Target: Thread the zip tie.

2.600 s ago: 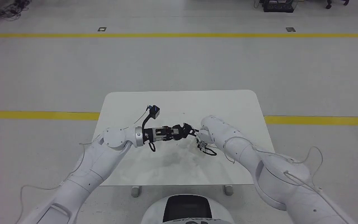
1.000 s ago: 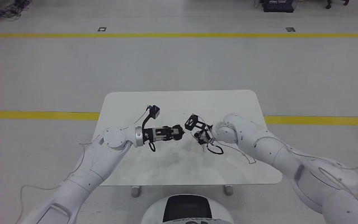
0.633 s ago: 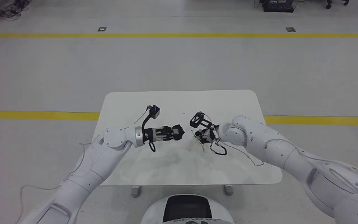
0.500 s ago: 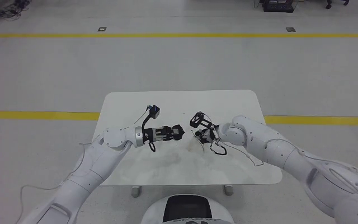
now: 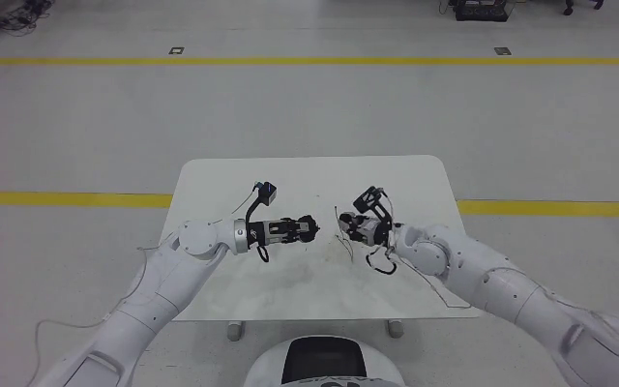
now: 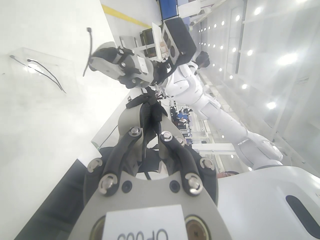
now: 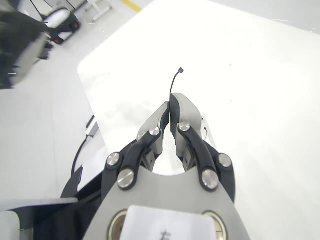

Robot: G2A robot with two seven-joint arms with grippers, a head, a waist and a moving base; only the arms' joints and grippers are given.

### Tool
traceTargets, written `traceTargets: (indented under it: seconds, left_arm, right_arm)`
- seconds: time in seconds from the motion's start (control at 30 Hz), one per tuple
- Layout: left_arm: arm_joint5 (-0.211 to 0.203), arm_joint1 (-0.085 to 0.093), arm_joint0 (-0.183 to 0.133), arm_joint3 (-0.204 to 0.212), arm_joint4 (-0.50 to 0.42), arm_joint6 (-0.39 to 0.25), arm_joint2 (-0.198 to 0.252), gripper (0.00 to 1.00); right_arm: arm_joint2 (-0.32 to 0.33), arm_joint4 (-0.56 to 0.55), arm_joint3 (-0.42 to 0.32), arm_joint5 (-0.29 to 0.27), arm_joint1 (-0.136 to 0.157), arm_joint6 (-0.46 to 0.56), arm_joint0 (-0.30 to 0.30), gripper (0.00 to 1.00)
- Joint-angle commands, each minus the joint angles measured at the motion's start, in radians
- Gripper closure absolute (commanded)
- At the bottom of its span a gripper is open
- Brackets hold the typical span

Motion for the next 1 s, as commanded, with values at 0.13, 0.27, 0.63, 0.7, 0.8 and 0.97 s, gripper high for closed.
traceTargets:
  seconds: [0.13,0.27,0.63,0.7,0.8,0.97]
  left_arm:
    - [0.0,0.0,0.0,0.0,0.0,0.0,0.0,1.0]
    - [0.0,0.0,0.0,0.0,0.0,0.0,0.0,1.0]
    - [0.004,-0.001,0.009,-0.01,0.006,0.016,0.007,1.0]
    - [-0.002,-0.004,0.032,-0.028,-0.025,0.048,0.009,1.0]
    - [-0.002,-0.006,0.072,-0.06,0.002,0.116,0.015,1.0]
    - [-0.002,-0.014,0.137,-0.108,0.075,0.254,0.028,1.0]
  right_arm:
    - [0.027,-0.021,-0.139,0.0,0.099,-0.237,-0.106,1.0]
    - [0.023,-0.02,-0.158,0.0,0.116,-0.254,-0.11,1.0]
    - [0.039,0.009,-0.168,0.004,0.112,-0.295,-0.132,1.0]
    - [0.06,0.019,-0.172,0.0,0.112,-0.367,-0.16,1.0]
    - [0.082,0.02,-0.182,0.0,0.112,-0.513,-0.221,1.0]
    - [0.09,-0.019,-0.193,0.0,0.107,-0.731,-0.306,1.0]
